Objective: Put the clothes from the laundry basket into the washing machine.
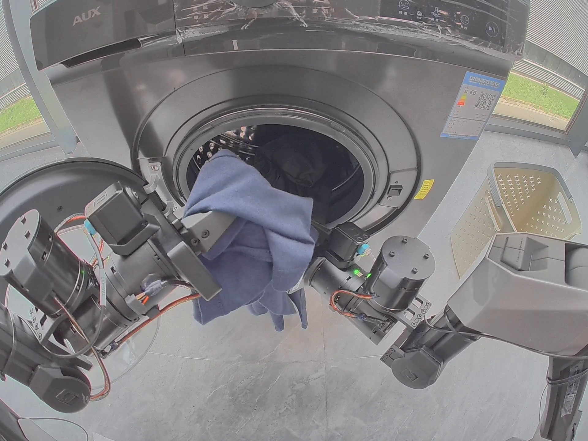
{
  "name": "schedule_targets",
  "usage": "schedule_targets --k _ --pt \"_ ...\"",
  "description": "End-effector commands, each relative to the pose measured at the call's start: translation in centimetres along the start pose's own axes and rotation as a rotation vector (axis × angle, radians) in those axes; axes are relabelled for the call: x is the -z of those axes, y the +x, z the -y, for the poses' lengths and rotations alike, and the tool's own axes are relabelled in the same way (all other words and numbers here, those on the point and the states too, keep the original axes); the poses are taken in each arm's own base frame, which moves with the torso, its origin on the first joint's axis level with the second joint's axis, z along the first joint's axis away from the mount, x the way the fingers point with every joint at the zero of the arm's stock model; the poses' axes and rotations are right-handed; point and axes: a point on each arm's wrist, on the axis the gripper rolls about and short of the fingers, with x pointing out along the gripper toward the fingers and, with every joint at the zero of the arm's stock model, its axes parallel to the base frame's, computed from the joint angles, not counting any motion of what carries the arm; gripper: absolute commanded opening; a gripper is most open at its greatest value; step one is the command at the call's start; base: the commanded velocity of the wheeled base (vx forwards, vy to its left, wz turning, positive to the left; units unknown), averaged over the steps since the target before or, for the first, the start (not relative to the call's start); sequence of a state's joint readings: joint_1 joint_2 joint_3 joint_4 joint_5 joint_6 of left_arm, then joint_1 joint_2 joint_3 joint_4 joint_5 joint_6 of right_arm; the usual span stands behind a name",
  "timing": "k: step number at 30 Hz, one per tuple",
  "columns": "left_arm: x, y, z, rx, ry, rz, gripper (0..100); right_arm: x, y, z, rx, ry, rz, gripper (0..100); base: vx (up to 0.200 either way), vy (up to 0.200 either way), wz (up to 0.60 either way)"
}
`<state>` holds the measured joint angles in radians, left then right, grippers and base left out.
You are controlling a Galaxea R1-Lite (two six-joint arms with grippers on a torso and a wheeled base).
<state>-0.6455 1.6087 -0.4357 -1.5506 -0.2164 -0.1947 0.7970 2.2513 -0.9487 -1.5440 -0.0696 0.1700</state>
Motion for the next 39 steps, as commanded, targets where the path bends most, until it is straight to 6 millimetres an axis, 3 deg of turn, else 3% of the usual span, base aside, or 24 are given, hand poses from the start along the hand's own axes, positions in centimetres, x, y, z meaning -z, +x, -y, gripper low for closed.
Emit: schedule_targets --k 1,8,12,17,22,23,28,30,39 --pt "0.1 0.0 0.0 0.000 -0.002 -0.002 0 -0.3 0.2 -0.2 -0.004 0.002 0.014 0 0.000 0.000 0.00" --pt "0.5 0.2 -0.2 -0.005 -0.031 -0.018 0 -2.8 -1.1 -0.5 -0.005 0.003 0.040 0 0.000 0.000 0.00" --pt "0.4 0.2 -0.2 -0.007 -0.034 -0.011 0 -4.8 -4.1 -0.9 -0.007 0.001 0.015 0 0.000 0.000 0.00" --pt "0.3 0.3 -0.3 -0.006 -0.035 -0.007 0 -5.8 -6.4 -0.6 0.006 -0.002 -0.012 0 0.000 0.000 0.00" --pt "0.3 0.2 -0.2 -0.003 -0.071 -0.008 0 -5.7 -7.2 -0.8 0.000 -0.004 -0.035 0 0.000 0.000 0.00" --pt "0.3 0.2 -0.3 -0.006 -0.077 -0.010 100 -5.7 -7.2 -0.9 -0.003 -0.002 -0.032 0 0.000 0.000 0.00" --pt "0.6 0.5 -0.7 -0.024 -0.095 -0.014 100 -6.3 -7.3 -1.1 -0.007 0.003 -0.018 0 0.000 0.000 0.00" --pt "1.0 0.6 -1.5 -0.060 -0.095 -0.023 100 -7.0 -7.9 -1.1 -0.009 0.004 -0.006 0 0.000 0.000 0.00" --pt "1.7 0.8 -1.9 -0.073 -0.100 -0.044 100 -7.4 -10.0 -1.0 -0.005 -0.005 -0.039 0 0.000 0.000 0.00"
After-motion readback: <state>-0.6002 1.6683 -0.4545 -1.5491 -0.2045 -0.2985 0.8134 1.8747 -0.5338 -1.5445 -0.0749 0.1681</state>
